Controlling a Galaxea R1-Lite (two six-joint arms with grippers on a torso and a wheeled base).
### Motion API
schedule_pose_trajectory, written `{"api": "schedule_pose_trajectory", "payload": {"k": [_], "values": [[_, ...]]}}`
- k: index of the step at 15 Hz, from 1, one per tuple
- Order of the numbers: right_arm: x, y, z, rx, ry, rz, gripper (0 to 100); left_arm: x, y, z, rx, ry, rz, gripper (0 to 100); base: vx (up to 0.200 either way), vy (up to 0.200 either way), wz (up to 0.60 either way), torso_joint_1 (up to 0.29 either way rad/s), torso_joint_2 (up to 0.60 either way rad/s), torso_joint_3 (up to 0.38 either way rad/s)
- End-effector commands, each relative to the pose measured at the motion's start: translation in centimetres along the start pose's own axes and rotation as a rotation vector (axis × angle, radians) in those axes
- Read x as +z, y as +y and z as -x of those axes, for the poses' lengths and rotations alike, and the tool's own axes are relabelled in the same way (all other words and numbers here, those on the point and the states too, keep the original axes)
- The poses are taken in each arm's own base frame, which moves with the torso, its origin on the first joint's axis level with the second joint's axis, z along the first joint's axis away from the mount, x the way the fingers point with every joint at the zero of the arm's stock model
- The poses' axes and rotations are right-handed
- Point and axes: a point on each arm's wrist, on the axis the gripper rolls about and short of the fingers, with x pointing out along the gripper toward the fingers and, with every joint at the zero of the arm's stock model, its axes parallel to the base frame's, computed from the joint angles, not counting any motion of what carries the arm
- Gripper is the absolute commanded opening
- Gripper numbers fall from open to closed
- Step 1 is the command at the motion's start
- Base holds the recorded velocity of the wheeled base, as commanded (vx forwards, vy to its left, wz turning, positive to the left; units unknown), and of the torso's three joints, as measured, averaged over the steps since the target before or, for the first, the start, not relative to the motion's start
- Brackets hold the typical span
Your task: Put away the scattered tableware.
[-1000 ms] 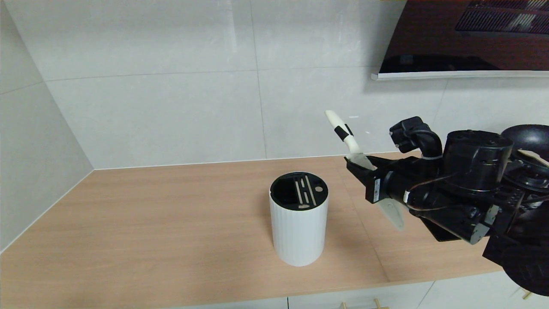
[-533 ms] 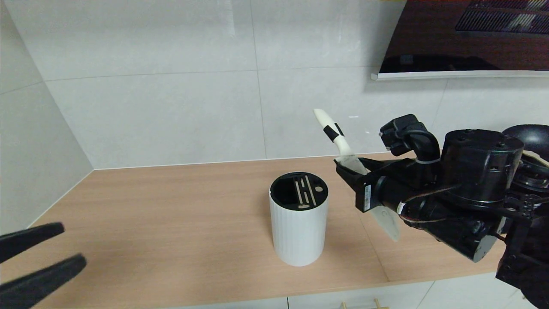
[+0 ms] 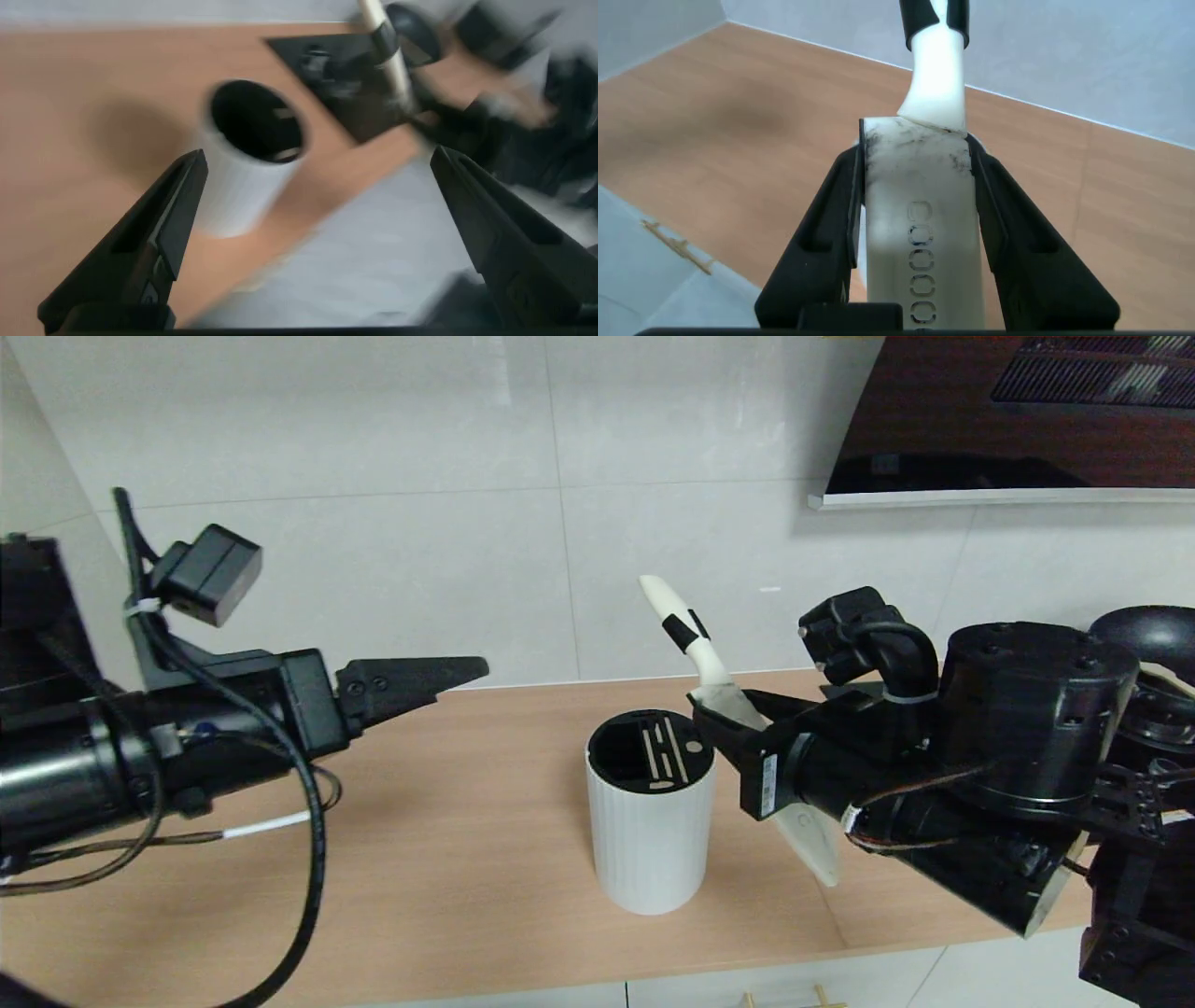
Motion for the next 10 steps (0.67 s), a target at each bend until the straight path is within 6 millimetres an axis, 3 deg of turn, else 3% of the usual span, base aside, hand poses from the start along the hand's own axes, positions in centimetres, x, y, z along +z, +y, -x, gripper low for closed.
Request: {"api": "schedule_pose_trajectory", "payload": {"k": [1,2,4,6,8,10], "values": [[0.9,0.7,-1.0,0.010,0.002,-0.021,0,0.6,0.8,-4.3,-0.021,0.042,0.100,100,0.000,0.000,0.00,0.000,0.00,0.000],[1.4,1.1,-1.9,-0.019,0.027,-0.014,0,1.6,0.7,-5.3,-0.033,0.023,0.143,100,0.000,0.000,0.00,0.000,0.00,0.000],[0.8,1.4,-3.2,-0.090,0.045,-0.017,0,1.3,1.2,-7.7,-0.033,0.055,0.166,100,0.000,0.000,0.00,0.000,0.00,0.000],[0.5,1.6,-3.4,-0.089,0.051,-0.049,0,1.0,1.5,-10.5,-0.035,0.061,0.157,100,0.000,0.000,0.00,0.000,0.00,0.000],[0.5,2.0,-3.3,-0.079,0.051,-0.050,0,0.7,0.4,-12.6,-0.080,0.048,0.130,100,0.000,0.000,0.00,0.000,0.00,0.000],[0.4,2.3,-3.2,-0.068,0.053,-0.051,0,0.6,-0.1,-13.4,-0.097,0.039,0.116,100,0.000,0.000,0.00,0.000,0.00,0.000]]}}
